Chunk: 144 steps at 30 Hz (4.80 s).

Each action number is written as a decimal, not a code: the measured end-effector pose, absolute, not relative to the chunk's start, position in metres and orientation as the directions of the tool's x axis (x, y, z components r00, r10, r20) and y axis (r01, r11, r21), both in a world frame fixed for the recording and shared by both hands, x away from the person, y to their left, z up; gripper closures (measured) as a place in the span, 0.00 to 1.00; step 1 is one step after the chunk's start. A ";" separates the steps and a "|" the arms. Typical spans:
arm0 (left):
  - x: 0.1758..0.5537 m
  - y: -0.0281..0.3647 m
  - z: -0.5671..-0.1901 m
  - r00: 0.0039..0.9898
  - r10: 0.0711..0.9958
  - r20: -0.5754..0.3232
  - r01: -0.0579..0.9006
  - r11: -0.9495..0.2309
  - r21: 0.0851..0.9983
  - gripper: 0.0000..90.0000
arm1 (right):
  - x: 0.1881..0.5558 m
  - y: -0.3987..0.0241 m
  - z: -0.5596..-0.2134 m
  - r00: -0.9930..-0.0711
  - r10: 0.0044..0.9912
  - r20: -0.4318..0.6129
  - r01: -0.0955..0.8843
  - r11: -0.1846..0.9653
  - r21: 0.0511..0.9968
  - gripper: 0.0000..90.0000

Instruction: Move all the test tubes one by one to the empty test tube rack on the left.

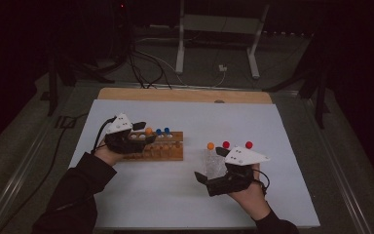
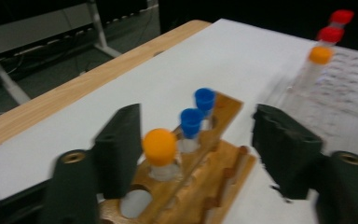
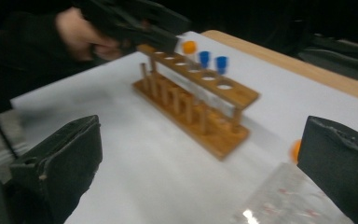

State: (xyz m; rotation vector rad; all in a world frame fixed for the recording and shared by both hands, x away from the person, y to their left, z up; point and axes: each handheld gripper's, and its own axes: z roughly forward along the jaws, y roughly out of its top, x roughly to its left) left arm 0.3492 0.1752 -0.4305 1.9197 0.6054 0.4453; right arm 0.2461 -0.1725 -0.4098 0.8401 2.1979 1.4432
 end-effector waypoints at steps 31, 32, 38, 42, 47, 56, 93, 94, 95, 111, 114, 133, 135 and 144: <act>0.264 0.170 -0.446 0.886 0.461 -0.038 0.199 -0.305 0.931 0.01 | 0.289 -0.181 -0.455 -0.580 0.814 -0.020 0.472 0.356 0.807 0.53; 0.264 0.169 -0.448 0.887 0.461 -0.038 0.201 -0.311 0.929 0.01 | 0.290 -0.181 -0.456 -0.582 0.813 -0.023 0.474 0.362 0.803 0.55; 0.263 0.163 -0.456 0.897 0.439 -0.053 0.216 -0.331 0.919 0.01 | 0.299 -0.179 -0.460 -0.567 0.823 -0.026 0.502 0.371 0.781 0.66; 0.262 0.161 -0.458 0.903 0.426 -0.051 0.215 -0.348 0.912 0.01 | 0.305 -0.179 -0.461 -0.554 0.832 -0.034 0.507 0.369 0.779 0.70; 0.263 0.160 -0.460 0.903 0.427 -0.046 0.214 -0.354 0.911 0.01 | 0.310 -0.173 -0.465 -0.566 0.824 -0.034 0.513 0.384 0.768 0.74; 0.264 0.162 -0.460 0.902 0.429 -0.049 0.214 -0.346 0.913 0.01 | 0.315 -0.168 -0.466 -0.553 0.832 -0.044 0.518 0.385 0.764 0.82; 0.262 0.163 -0.453 0.907 0.421 -0.024 0.188 -0.354 0.916 0.01 | 0.272 -0.163 -0.409 -0.619 0.780 -0.087 0.343 0.369 0.864 0.83; 0.262 0.163 -0.452 0.906 0.422 -0.021 0.186 -0.353 0.917 0.01 | 0.271 -0.161 -0.410 -0.629 0.772 -0.087 0.341 0.375 0.862 0.83; 0.262 0.163 -0.452 0.906 0.421 -0.025 0.188 -0.349 0.918 0.01 | 0.270 -0.159 -0.410 -0.637 0.766 -0.085 0.342 0.380 0.860 0.83; 0.258 0.157 -0.439 0.917 0.397 -0.033 0.173 -0.322 0.931 0.01 | 0.260 -0.128 -0.436 -0.738 0.673 -0.044 0.368 0.457 0.810 0.83; 0.257 0.154 -0.436 0.921 0.389 -0.027 0.165 -0.326 0.931 0.02 | 0.257 -0.122 -0.441 -0.755 0.654 -0.039 0.368 0.473 0.800 0.83; 0.254 0.134 -0.426 0.917 0.396 -0.042 0.174 -0.304 0.937 0.18 | 0.244 -0.101 -0.450 -0.809 0.587 -0.020 0.350 0.508 0.787 0.83; 0.254 0.131 -0.426 0.915 0.403 -0.028 0.167 -0.312 0.935 0.20 | 0.243 -0.100 -0.450 -0.814 0.581 -0.019 0.347 0.512 0.786 0.83; 0.257 0.119 -0.432 0.929 0.368 -0.035 0.167 -0.332 0.928 0.49 | 0.241 -0.096 -0.451 -0.821 0.570 -0.015 0.343 0.515 0.785 0.83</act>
